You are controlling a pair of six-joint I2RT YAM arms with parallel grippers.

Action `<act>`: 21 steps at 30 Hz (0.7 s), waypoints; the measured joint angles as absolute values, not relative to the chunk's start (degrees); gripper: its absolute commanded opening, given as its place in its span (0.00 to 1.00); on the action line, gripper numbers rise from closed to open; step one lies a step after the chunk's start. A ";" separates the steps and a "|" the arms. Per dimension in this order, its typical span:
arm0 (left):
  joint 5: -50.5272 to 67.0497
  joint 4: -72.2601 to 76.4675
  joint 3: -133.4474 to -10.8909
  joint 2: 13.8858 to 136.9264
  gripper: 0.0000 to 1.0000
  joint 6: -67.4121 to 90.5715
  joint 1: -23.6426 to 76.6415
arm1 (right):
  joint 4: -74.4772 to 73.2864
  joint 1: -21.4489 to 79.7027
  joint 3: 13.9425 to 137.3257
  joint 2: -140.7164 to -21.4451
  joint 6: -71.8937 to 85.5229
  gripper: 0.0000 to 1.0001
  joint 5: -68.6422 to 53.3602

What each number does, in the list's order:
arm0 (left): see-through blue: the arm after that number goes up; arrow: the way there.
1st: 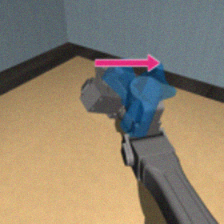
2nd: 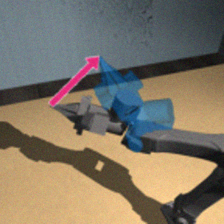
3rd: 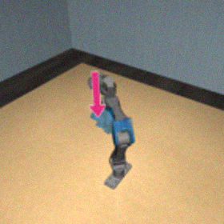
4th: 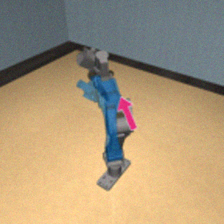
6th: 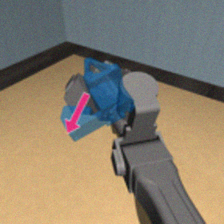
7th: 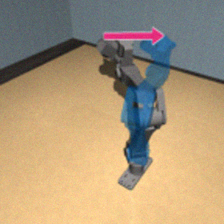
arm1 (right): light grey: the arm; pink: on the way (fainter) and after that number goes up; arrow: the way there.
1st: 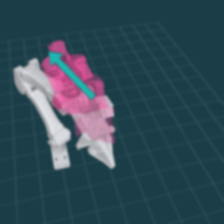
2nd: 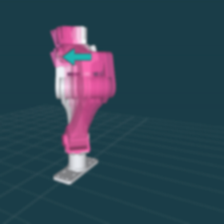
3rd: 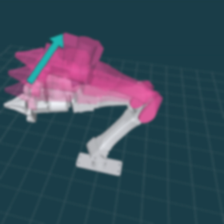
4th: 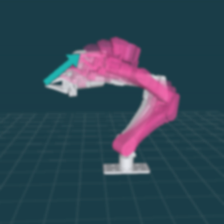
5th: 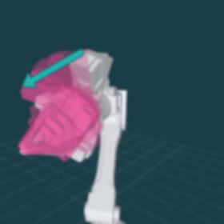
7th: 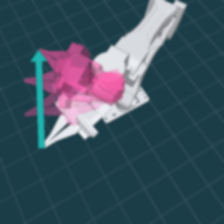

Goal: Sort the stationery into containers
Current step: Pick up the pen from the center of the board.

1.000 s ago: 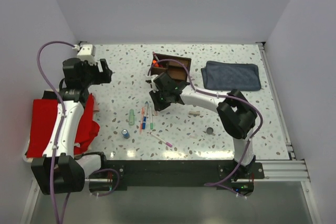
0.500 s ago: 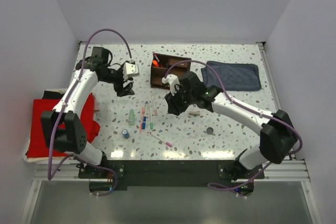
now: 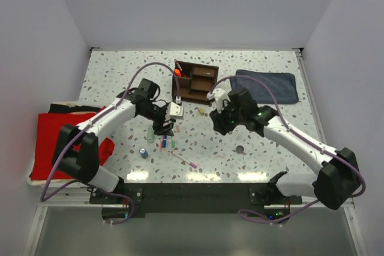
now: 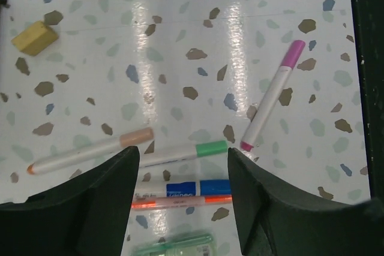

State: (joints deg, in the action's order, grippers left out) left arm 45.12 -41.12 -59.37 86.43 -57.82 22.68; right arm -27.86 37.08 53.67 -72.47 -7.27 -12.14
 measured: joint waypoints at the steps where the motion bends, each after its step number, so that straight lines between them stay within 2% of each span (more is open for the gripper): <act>1: 44.91 -40.99 -58.59 86.41 0.59 -57.89 24.16 | -28.08 33.98 54.15 -71.70 -6.74 0.49 -11.44; 9: 40.99 -36.86 -57.60 88.25 0.48 -56.01 34.09 | -28.88 17.37 55.33 -70.17 -5.52 0.54 -8.84; 16: 35.59 -35.00 -57.65 94.02 0.45 -51.51 43.68 | -28.40 12.60 55.51 -70.13 -5.06 0.54 -8.05; 21: 32.40 -35.31 -58.24 96.71 0.43 -49.82 45.50 | -27.59 10.46 55.75 -70.13 -5.06 0.54 -8.32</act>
State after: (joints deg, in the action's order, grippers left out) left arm 32.40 -35.31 -58.24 96.71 -49.82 45.50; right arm -27.59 10.46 55.75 -70.13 -5.06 -8.32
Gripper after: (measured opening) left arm 0.442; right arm 0.536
